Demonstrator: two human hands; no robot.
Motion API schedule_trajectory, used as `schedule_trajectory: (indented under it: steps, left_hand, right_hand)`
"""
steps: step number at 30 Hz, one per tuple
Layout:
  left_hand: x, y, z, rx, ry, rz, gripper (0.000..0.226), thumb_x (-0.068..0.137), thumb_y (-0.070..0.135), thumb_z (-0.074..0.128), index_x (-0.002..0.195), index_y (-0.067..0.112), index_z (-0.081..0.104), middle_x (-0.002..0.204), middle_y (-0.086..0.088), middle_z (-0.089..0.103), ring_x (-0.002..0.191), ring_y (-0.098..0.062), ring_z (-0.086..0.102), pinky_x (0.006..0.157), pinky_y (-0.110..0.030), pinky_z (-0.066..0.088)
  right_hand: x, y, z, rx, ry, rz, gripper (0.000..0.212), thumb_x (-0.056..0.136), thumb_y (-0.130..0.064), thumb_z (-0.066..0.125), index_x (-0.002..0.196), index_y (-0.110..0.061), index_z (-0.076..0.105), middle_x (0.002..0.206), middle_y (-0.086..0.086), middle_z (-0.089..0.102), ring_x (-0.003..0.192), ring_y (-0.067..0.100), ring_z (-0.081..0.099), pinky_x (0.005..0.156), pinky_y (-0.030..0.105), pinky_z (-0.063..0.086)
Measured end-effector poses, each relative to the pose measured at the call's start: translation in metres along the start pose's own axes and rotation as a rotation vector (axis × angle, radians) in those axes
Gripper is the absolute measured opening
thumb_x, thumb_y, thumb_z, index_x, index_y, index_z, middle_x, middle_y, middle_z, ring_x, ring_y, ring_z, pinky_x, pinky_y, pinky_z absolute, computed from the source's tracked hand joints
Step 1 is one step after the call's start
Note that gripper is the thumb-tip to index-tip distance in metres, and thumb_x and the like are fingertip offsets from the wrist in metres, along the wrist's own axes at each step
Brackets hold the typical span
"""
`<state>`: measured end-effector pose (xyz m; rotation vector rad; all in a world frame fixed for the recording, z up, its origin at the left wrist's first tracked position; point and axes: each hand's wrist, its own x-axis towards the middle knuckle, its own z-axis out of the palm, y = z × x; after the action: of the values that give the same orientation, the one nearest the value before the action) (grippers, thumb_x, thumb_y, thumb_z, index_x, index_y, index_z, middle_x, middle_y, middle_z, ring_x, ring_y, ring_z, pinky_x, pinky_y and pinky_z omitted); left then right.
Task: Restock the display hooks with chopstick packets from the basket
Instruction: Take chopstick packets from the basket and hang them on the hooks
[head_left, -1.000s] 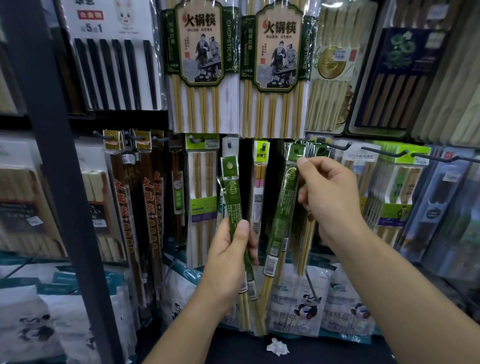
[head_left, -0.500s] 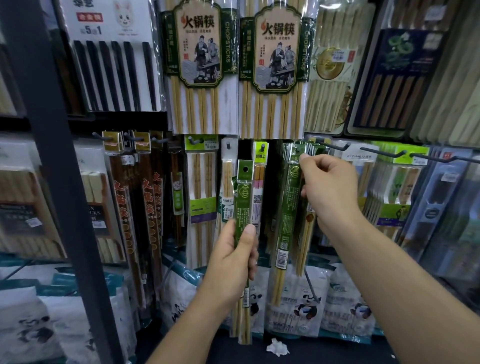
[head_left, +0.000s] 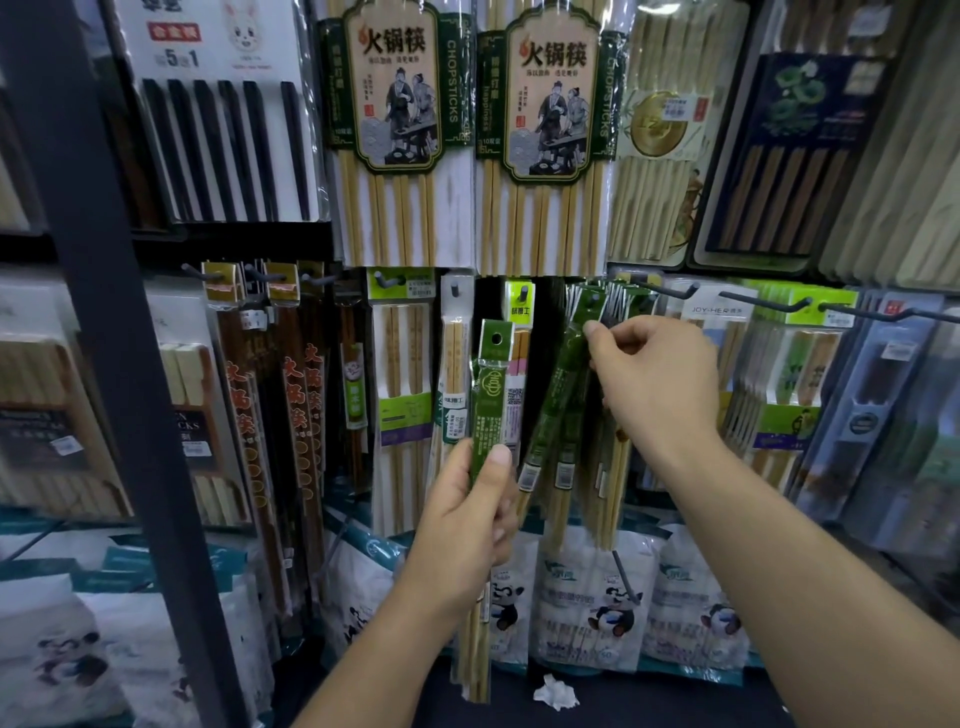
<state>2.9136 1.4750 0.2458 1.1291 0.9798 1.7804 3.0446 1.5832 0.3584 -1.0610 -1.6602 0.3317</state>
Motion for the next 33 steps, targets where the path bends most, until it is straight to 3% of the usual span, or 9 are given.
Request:
schedule_trajectory:
  steps: [1,3,9,11,13,20,26,30,33]
  left_hand:
    - [-0.001,0.001,0.0,-0.008,-0.016,0.005,0.029,0.096,0.056,0.059,0.113,0.033,0.063,0.067,0.006,0.044,0.052,-0.007,0.035,0.043,-0.02,0.028]
    - [-0.002,0.003,0.0,-0.008,-0.017,-0.002,0.03,0.094,0.052,0.047,0.082,0.029,0.063,0.067,0.005,0.046,0.052,-0.008,0.035,0.043,-0.022,0.028]
    - [-0.006,0.01,0.01,0.078,-0.007,-0.006,0.027,0.091,0.047,0.051,0.069,0.05,0.066,0.066,0.01,0.056,0.055,-0.007,0.045,0.048,-0.024,0.034]
    - [-0.007,0.01,0.012,0.112,-0.03,-0.012,0.028,0.093,0.046,0.052,0.071,0.058,0.066,0.066,0.012,0.058,0.057,-0.006,0.047,0.049,-0.023,0.036]
    - [-0.008,0.008,0.013,0.135,-0.049,-0.002,0.022,0.101,0.046,0.052,0.085,0.042,0.067,0.069,0.012,0.058,0.059,-0.007,0.048,0.049,-0.022,0.037]
    - [-0.013,0.011,0.018,0.121,-0.048,0.004,0.022,0.089,0.05,0.051,0.09,0.03,0.061,0.07,0.011,0.059,0.058,-0.004,0.048,0.049,-0.019,0.037]
    - [-0.013,0.009,0.021,0.11,0.005,0.007,0.019,0.106,0.033,0.045,0.102,0.02,0.058,0.073,0.009,0.06,0.059,-0.007,0.048,0.049,-0.02,0.037]
    - [-0.011,0.009,0.024,0.07,0.062,0.026,0.026,0.099,0.039,0.049,0.087,0.026,0.068,0.075,0.002,0.068,0.064,-0.011,0.061,0.05,-0.024,0.048]
    - [-0.008,0.006,0.022,0.131,0.155,0.065,0.033,0.106,0.03,0.044,0.086,0.02,0.069,0.081,0.005,0.073,0.076,-0.009,0.069,0.066,-0.023,0.058]
  right_hand:
    - [-0.002,0.001,0.0,0.0,0.002,0.001,0.035,0.096,-0.047,0.062,0.073,-0.023,0.071,0.06,-0.005,0.067,0.064,0.017,0.068,0.066,0.041,0.06]
    - [-0.008,0.002,0.0,0.059,-0.008,-0.008,0.032,0.095,-0.045,0.063,0.072,-0.024,0.07,0.06,-0.006,0.066,0.064,0.014,0.067,0.067,0.04,0.06]
    - [-0.03,-0.008,0.001,0.463,-0.231,-0.056,0.021,0.098,-0.029,0.065,0.08,-0.026,0.074,0.066,-0.005,0.072,0.045,0.006,0.057,0.048,0.014,0.044]
    - [-0.035,-0.011,0.003,0.531,-0.281,-0.049,0.021,0.097,-0.028,0.067,0.077,-0.026,0.074,0.054,0.002,0.064,0.043,0.009,0.056,0.047,0.013,0.041]
    - [-0.037,-0.01,0.004,0.567,-0.301,-0.017,0.025,0.097,-0.028,0.068,0.073,-0.028,0.072,0.048,0.003,0.058,0.044,0.011,0.054,0.046,0.015,0.04]
    - [-0.038,-0.012,0.003,0.861,-0.381,0.327,0.023,0.092,-0.023,0.074,0.069,-0.023,0.076,0.063,-0.008,0.064,0.049,0.011,0.055,0.039,0.021,0.037]
    - [-0.037,-0.01,0.002,0.855,-0.432,0.269,0.023,0.098,-0.018,0.067,0.077,-0.019,0.077,0.07,-0.003,0.065,0.06,0.012,0.058,0.047,0.023,0.045]
    - [-0.031,-0.009,-0.001,0.781,-0.358,0.244,0.013,0.098,-0.017,0.066,0.089,-0.013,0.075,0.067,-0.004,0.067,0.062,0.009,0.061,0.055,0.02,0.05]
    - [-0.017,-0.009,-0.006,0.734,-0.253,0.246,0.011,0.096,-0.019,0.068,0.091,-0.016,0.077,0.067,-0.005,0.07,0.062,0.006,0.063,0.058,0.018,0.052]
